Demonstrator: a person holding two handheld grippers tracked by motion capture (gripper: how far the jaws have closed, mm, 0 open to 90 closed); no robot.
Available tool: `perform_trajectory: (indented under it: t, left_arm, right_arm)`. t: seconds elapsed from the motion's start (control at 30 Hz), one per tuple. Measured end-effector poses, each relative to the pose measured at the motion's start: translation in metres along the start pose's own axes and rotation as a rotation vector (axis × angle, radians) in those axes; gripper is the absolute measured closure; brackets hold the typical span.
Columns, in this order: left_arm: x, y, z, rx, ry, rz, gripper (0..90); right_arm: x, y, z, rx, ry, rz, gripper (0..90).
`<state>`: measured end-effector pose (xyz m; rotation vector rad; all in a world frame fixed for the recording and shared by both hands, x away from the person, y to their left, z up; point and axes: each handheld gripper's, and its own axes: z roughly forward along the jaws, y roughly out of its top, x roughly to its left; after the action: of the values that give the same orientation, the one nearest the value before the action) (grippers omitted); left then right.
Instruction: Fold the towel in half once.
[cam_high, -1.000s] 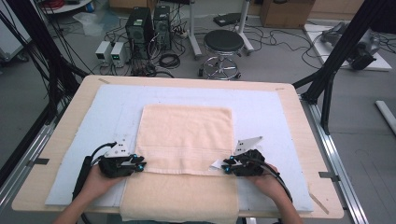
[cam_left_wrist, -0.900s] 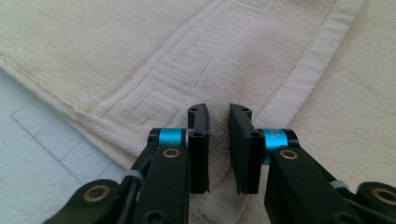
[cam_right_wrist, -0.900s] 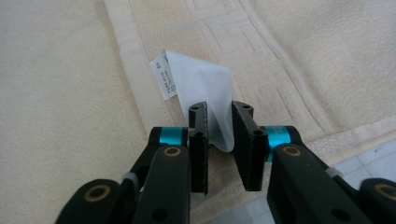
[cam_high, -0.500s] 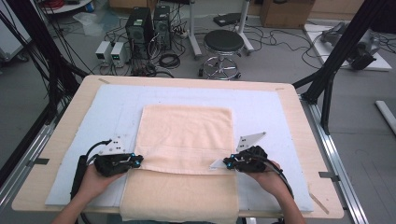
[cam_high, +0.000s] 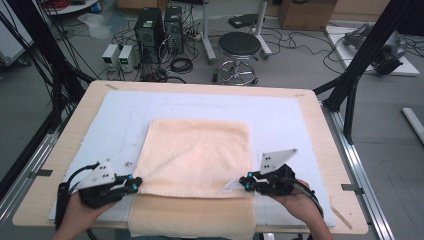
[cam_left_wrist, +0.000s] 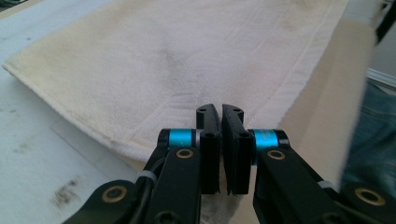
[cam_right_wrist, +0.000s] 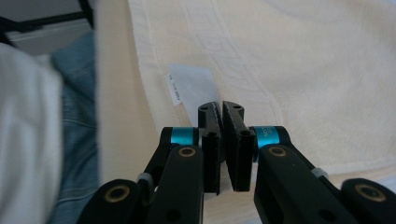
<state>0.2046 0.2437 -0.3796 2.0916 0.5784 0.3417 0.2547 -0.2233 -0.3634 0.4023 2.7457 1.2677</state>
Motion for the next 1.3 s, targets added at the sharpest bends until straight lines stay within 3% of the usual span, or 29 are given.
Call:
perform_trajectory:
  t: [0.07,0.17,0.23,0.27,0.37,0.57,0.77,1.0,1.03,1.17,1.27,1.3]
  left_arm:
    - [-0.017,-0.005,-0.010,0.006,-0.028,0.012,85.3]
    - [-0.033,-0.012,-0.018,0.003,-0.064,0.021,79.3]
    - [-0.034,-0.013,-0.018,0.009,-0.064,0.025,72.2]
    - [-0.032,-0.013,-0.016,0.012,-0.055,0.024,70.2]
    - [-0.017,-0.010,-0.004,0.010,-0.030,0.007,67.0]
    - [0.020,0.000,0.022,-0.006,0.026,-0.028,59.4]
    - [0.059,0.013,0.046,-0.003,0.084,-0.068,52.5]
    - [0.106,0.029,0.077,-0.008,0.181,-0.130,48.0]
    - [0.113,0.030,0.082,-0.006,0.177,-0.147,48.0]
    - [0.138,0.032,0.098,0.031,0.191,-0.214,53.3]
    - [0.152,0.035,0.113,0.071,0.228,-0.221,50.7]
    - [0.156,0.035,0.117,0.064,0.251,-0.229,47.7]
  right_arm:
    - [0.017,0.001,-0.008,-0.008,0.020,-0.020,85.7]
    - [0.039,-0.002,-0.017,-0.024,0.110,-0.031,77.5]
    - [0.042,-0.005,-0.017,-0.027,0.132,-0.019,71.5]
    - [0.040,-0.007,-0.016,-0.022,0.117,-0.018,68.2]
    - [0.022,-0.008,-0.006,-0.016,0.090,0.030,65.0]
    - [-0.025,-0.006,0.012,-0.002,-0.063,0.090,57.3]
    - [-0.072,-0.006,0.027,0.019,-0.175,0.150,54.0]
    - [-0.115,0.001,0.037,0.044,-0.242,0.168,46.8]
    - [-0.121,0.003,0.038,0.040,-0.249,0.167,46.5]
    - [-0.138,0.002,0.048,0.048,-0.287,0.175,42.6]
    - [-0.151,-0.004,0.056,0.048,-0.309,0.189,41.9]
    - [-0.155,-0.006,0.058,0.050,-0.311,0.196,41.8]
